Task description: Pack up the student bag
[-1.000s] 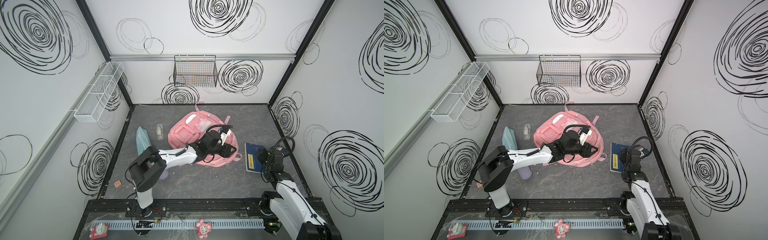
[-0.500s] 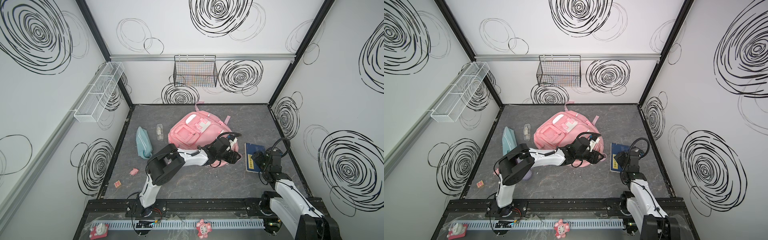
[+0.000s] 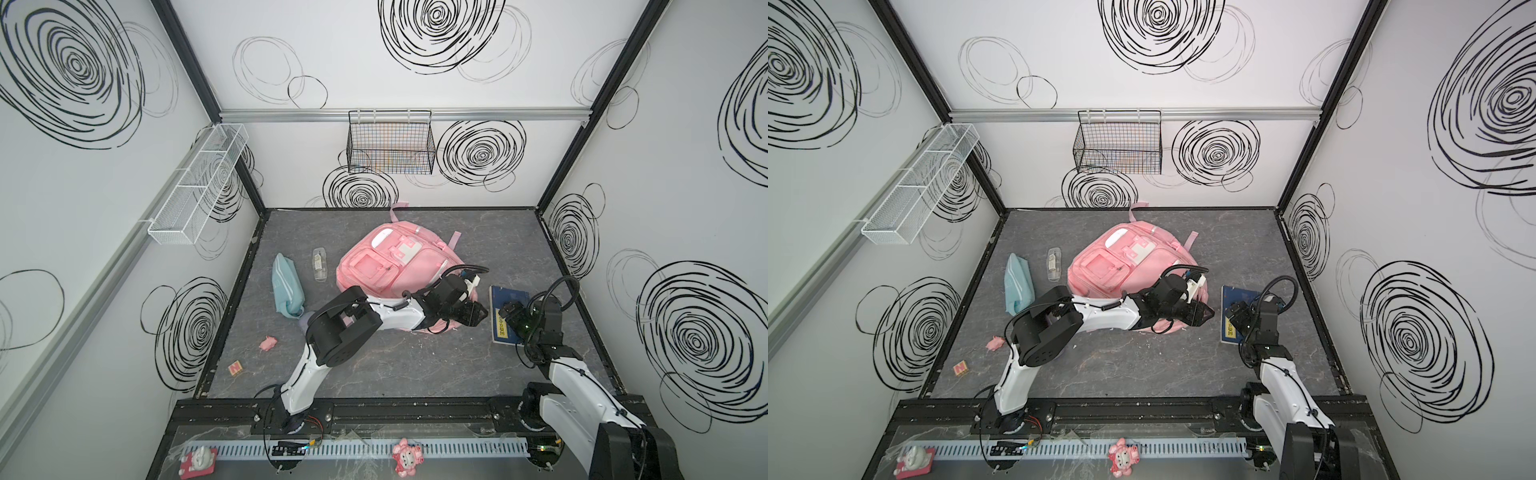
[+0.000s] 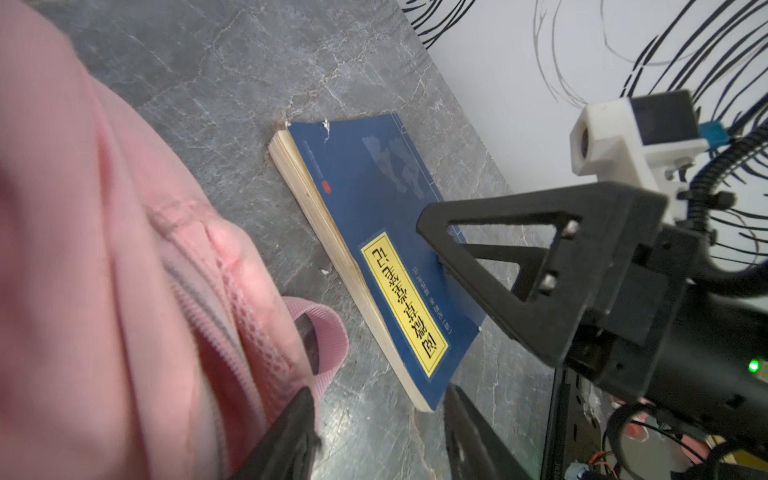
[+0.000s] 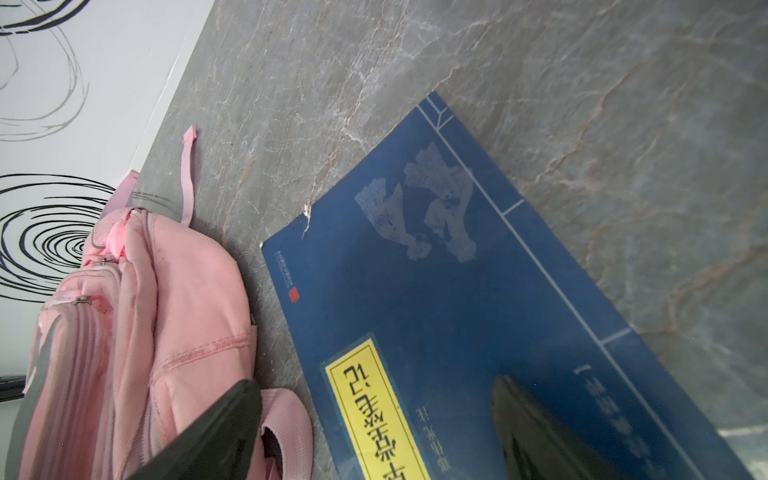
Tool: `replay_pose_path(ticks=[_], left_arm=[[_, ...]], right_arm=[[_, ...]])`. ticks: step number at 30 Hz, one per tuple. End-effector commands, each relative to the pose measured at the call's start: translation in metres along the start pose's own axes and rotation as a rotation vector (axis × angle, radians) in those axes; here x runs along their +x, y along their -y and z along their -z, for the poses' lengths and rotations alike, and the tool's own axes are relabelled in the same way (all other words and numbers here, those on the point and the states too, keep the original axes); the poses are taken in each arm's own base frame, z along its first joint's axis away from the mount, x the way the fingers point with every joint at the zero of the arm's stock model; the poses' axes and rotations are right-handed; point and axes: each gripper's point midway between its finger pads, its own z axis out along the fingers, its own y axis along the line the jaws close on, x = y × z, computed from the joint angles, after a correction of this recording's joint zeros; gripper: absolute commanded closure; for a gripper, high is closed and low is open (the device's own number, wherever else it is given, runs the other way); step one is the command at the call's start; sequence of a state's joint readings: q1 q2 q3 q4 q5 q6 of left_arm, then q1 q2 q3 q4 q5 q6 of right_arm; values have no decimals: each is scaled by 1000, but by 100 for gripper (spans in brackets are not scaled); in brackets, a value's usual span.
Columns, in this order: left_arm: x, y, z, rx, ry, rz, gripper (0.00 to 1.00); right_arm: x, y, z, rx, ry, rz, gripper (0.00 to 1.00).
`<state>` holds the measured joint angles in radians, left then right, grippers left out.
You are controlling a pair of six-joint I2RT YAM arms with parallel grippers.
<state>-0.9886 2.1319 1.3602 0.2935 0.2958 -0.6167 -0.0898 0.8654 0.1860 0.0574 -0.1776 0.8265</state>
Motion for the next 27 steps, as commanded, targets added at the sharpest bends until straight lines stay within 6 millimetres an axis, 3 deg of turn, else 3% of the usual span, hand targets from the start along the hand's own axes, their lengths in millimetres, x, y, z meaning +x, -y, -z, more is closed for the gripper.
replay_pose_path(ticks=[1, 6, 10, 20, 27], left_arm=[[-6, 18, -4, 38, 19, -3, 46], [-15, 35, 7, 65, 45, -18, 46], [-19, 42, 9, 67, 42, -47, 46], [-8, 49, -12, 99, -49, -61, 46], [-3, 25, -39, 24, -52, -71, 46]], right_arm=[[2, 20, 4, 110, -17, 13, 6], [-50, 8, 16, 178, 126, 49, 2], [-68, 23, 16, 254, 199, 16, 0], [-10, 51, -18, 209, -50, -90, 3], [20, 59, -16, 199, -200, -72, 5]])
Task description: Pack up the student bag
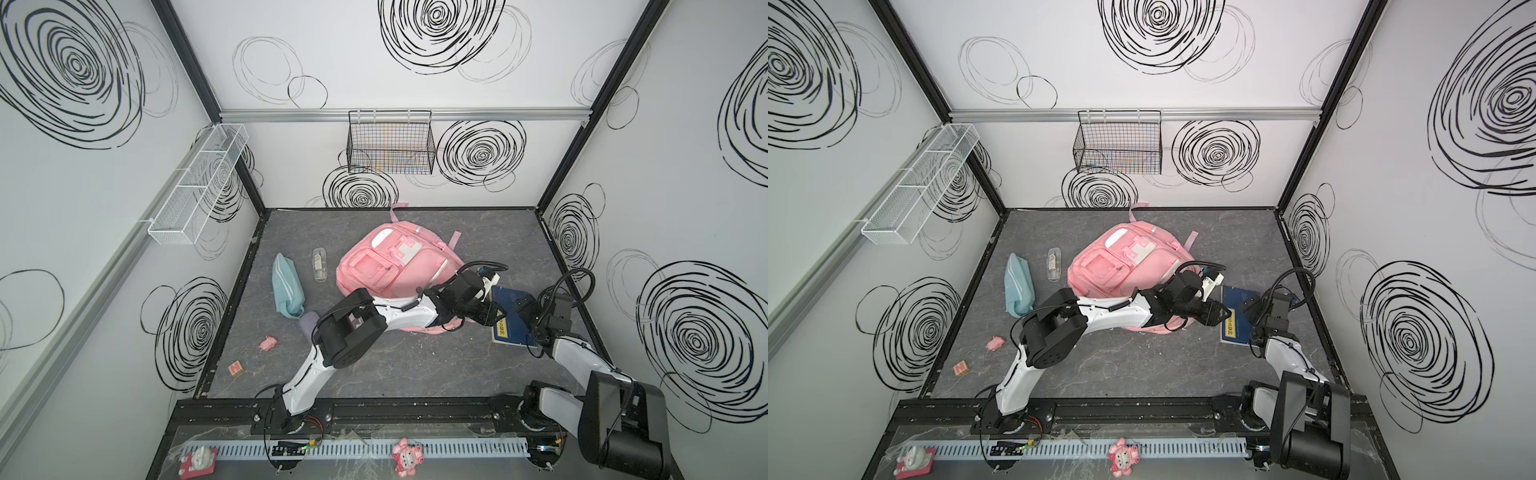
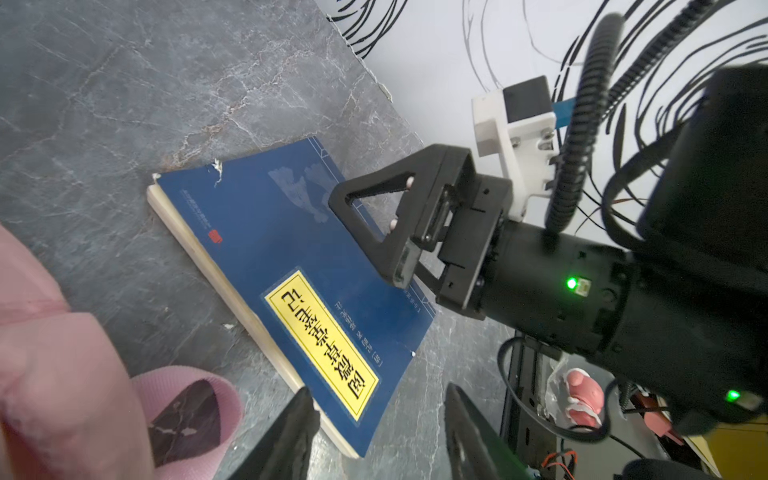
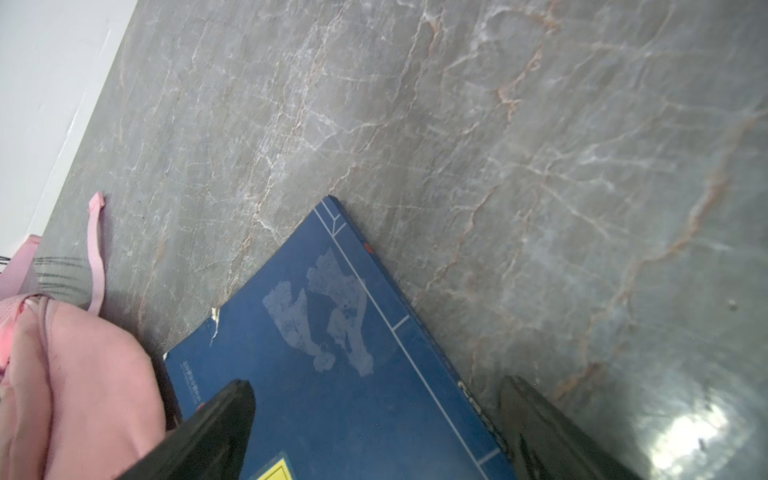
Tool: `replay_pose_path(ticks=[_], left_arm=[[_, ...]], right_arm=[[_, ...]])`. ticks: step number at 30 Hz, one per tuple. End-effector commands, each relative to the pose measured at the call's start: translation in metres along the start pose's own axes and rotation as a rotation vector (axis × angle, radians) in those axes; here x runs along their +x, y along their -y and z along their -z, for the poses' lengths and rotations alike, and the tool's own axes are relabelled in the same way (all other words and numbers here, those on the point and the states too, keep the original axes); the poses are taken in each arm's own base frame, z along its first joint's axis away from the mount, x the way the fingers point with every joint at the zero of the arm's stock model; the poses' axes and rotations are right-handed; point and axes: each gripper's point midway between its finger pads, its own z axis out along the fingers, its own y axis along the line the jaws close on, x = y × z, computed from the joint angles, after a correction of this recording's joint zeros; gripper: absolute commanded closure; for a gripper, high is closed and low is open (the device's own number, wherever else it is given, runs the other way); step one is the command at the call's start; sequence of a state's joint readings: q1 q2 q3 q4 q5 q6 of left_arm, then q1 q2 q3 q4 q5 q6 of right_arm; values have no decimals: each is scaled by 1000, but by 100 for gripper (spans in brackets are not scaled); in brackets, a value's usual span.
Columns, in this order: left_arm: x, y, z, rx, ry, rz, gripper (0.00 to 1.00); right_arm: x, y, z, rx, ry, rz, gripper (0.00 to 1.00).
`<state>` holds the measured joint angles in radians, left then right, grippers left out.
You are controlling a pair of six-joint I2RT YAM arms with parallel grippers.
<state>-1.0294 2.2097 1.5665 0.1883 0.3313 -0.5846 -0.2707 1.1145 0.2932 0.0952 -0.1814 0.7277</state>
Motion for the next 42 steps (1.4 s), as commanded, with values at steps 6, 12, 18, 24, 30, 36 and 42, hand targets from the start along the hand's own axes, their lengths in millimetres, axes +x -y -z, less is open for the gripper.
replay_pose_path(ticks=[6, 12, 18, 24, 30, 36, 42], left_arm=[[29, -36, -39, -61, -76, 12, 46], [54, -52, -49, -76, -143, 45, 47], [62, -58, -49, -81, -150, 60, 47], [74, -71, -51, -82, -154, 93, 48], [95, -79, -53, -37, -166, 169, 49], [112, -84, -52, -16, -182, 214, 51], [117, -87, -54, -13, -182, 220, 51]], right_arm=[[57, 18, 7, -7, -222, -12, 7], [55, -3, 12, -134, -240, 32, 10], [59, -22, 19, -264, -290, 35, 18], [59, -34, 31, -374, -298, 42, 41], [54, -49, 45, -502, -278, 45, 62], [58, -77, 67, -720, -324, 62, 65], [63, -84, 73, -781, -358, 57, 55]])
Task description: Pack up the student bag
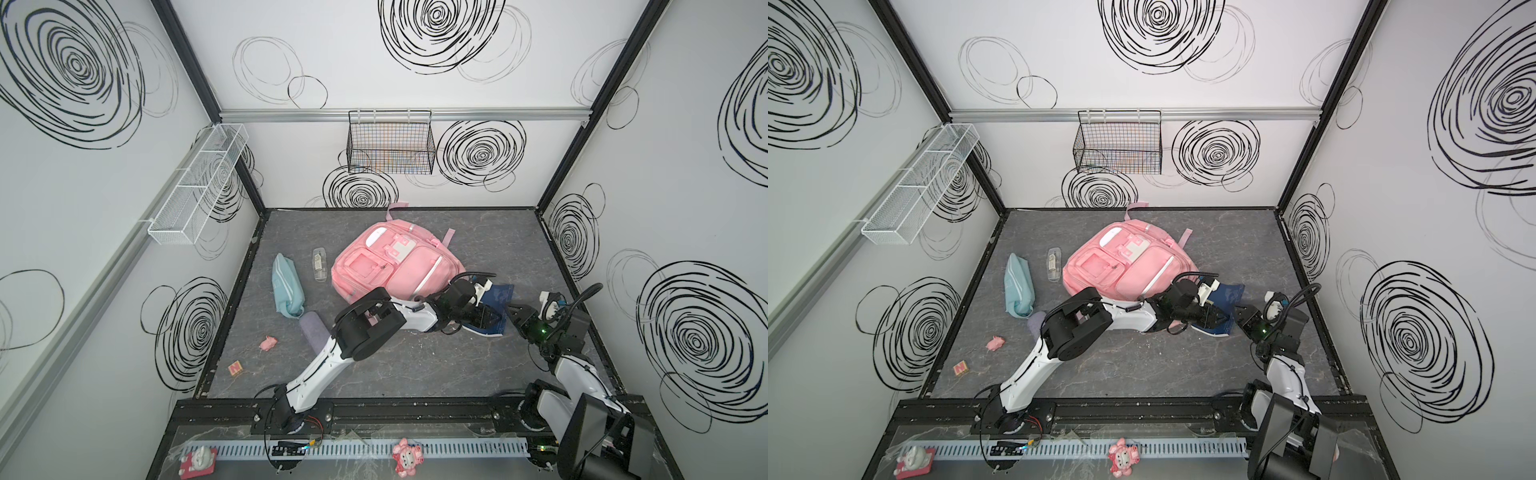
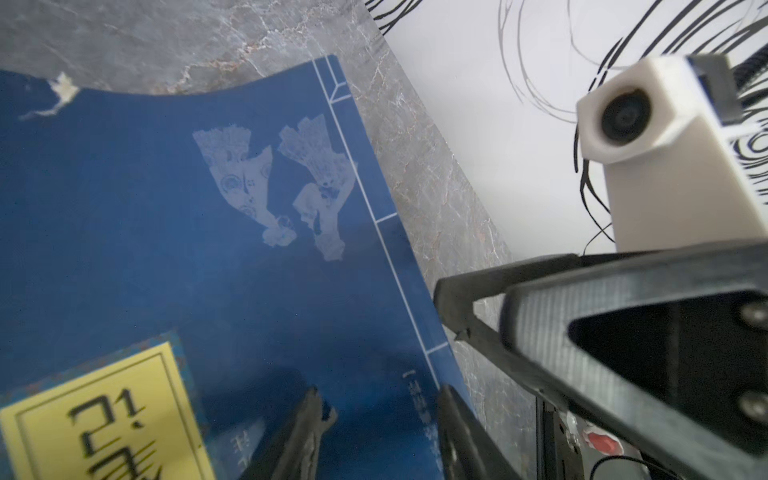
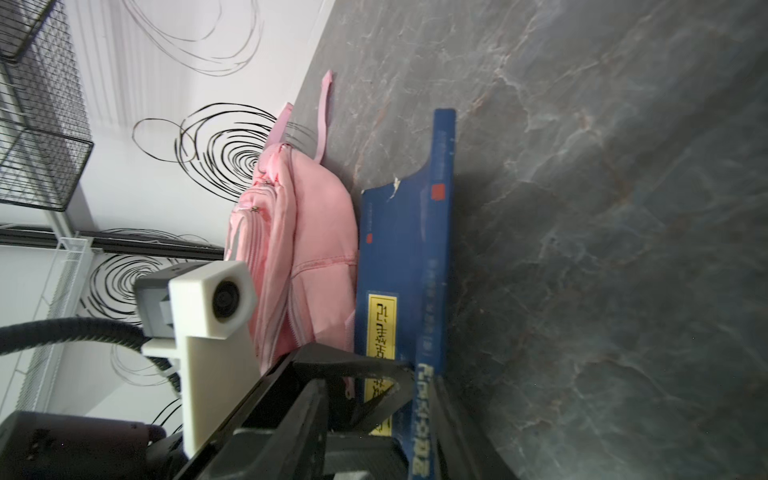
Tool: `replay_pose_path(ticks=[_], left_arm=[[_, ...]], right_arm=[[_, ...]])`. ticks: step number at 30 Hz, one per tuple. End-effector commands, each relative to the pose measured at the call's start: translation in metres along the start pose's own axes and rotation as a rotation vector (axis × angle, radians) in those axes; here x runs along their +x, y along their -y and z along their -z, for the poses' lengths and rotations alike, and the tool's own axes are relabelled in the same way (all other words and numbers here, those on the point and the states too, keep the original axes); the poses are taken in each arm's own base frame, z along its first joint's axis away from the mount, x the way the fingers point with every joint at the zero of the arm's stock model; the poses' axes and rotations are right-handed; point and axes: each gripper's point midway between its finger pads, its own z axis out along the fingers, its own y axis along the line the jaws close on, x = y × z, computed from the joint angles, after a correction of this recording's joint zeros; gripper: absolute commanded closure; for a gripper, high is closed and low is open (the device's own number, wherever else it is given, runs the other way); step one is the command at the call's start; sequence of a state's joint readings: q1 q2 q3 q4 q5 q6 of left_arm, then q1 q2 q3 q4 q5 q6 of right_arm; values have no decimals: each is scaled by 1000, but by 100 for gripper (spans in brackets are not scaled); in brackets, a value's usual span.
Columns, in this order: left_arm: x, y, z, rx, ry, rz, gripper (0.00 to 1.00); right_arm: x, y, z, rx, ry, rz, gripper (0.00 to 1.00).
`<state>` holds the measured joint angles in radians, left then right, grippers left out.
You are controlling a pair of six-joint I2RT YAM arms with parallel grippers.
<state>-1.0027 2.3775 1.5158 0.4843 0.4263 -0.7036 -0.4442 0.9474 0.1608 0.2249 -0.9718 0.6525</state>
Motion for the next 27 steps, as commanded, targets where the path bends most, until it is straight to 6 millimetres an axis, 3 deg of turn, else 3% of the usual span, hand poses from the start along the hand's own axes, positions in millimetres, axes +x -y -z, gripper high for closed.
replay_pose_path(ticks=[1, 8, 11, 13, 15, 22, 27], left_arm=[[83, -62, -11, -124, -187, 133, 51], [90, -66, -13, -102, -180, 170, 52], [87, -65, -11, -103, -168, 175, 52], [77, -58, -8, -98, -147, 160, 52], [64, -45, -4, -81, -122, 116, 51], [24, -9, 12, -43, -63, 16, 50], [-1, 1, 30, -92, 1, -54, 49]], right_arm=[[20, -26, 0, -164, -101, -4, 54], [25, -18, -4, -154, -119, -34, 51], [24, 12, -7, 12, -99, -31, 51], [19, 45, -4, 210, -70, -58, 51], [17, 58, -3, 276, -63, -77, 49], [22, 74, -8, 322, -91, -168, 43], [17, 79, -7, 355, -83, -171, 41]])
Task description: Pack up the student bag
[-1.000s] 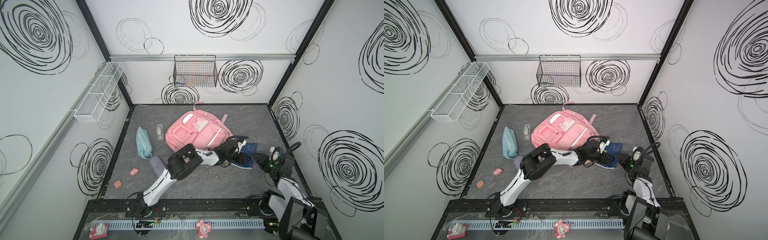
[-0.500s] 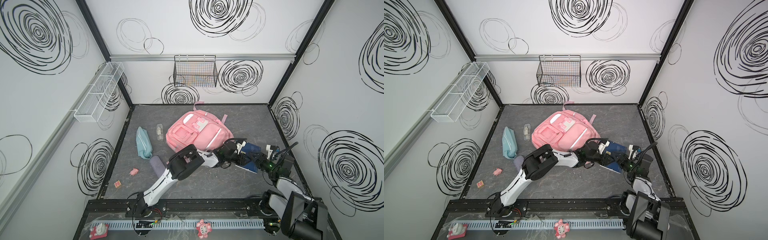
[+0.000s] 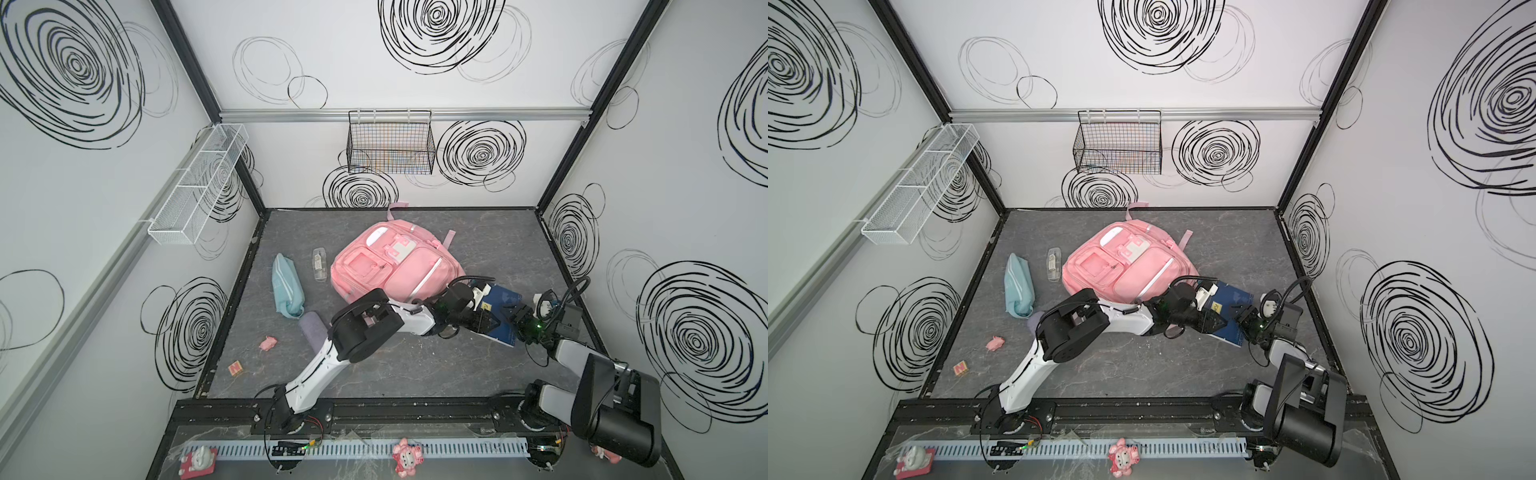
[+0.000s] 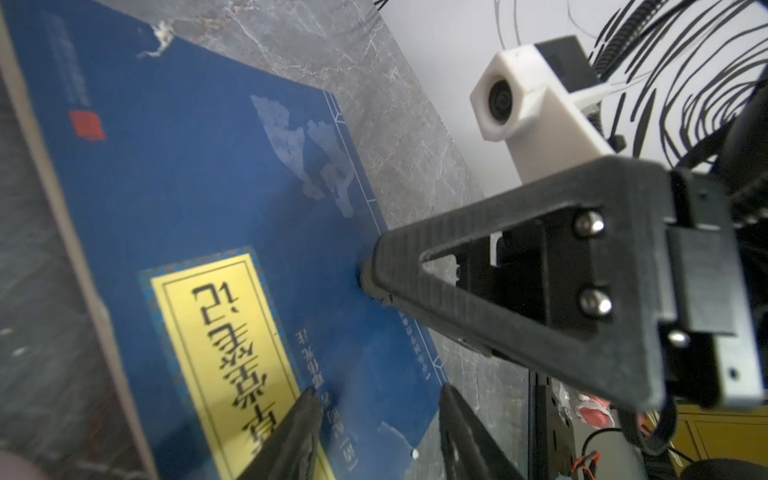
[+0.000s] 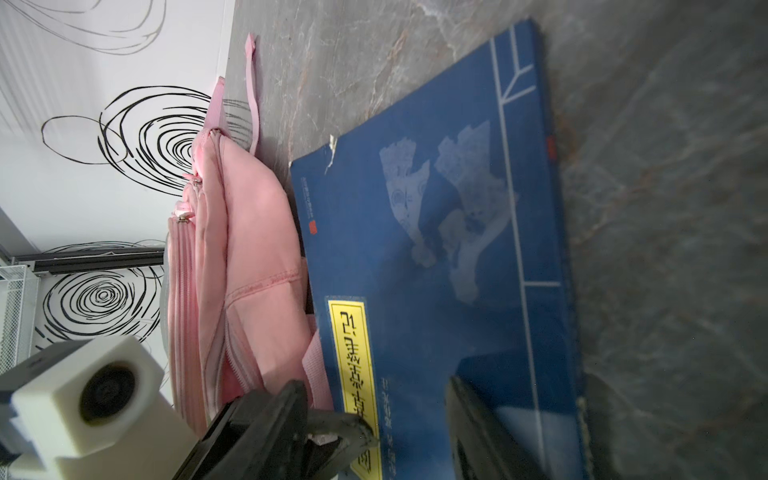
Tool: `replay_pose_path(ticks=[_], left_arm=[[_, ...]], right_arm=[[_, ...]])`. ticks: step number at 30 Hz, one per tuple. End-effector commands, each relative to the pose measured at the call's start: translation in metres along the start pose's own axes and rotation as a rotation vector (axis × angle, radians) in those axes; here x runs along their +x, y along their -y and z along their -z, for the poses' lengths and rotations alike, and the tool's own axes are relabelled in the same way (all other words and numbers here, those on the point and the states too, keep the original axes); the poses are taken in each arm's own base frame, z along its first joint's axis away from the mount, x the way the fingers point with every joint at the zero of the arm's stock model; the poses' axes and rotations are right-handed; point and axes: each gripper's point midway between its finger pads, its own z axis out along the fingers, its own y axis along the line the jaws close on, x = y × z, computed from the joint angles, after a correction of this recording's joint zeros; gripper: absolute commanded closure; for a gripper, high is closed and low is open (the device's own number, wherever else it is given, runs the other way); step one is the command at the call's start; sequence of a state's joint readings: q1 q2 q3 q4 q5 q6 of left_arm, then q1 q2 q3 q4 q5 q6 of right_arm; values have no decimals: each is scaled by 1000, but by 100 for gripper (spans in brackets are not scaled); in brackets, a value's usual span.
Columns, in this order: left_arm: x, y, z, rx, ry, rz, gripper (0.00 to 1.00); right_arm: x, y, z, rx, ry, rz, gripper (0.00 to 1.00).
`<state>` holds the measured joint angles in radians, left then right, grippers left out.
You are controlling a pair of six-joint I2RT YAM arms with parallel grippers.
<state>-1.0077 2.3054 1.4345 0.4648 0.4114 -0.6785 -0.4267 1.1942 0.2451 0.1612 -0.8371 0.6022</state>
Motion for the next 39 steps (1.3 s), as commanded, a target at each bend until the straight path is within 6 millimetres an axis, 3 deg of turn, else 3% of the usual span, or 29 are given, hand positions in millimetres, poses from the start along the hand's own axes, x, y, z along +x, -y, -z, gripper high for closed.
replay_pose_path(ticks=[1, 9, 13, 21, 28, 35, 39], left_arm=[[-10, -5, 16, -84, 18, -54, 49], [-1, -31, 17, -180, 10, -65, 48], [12, -53, 14, -239, -3, -46, 48], [35, -70, 7, -239, -32, 11, 48], [62, -89, 3, -256, -65, 42, 49], [93, -107, 6, -231, -60, 118, 52], [84, -101, 9, -200, -20, 113, 52]], right_arm=[[11, 35, 1, 164, -9, -69, 40], [-12, 32, 17, 223, 118, -29, 38], [-21, 42, 26, 293, 199, -12, 36], [3, 48, 11, 227, 111, -35, 36], [33, 27, -12, 20, -124, -93, 36], [55, 20, -21, -145, -273, -215, 38], [63, 30, -23, -125, -304, -257, 39]])
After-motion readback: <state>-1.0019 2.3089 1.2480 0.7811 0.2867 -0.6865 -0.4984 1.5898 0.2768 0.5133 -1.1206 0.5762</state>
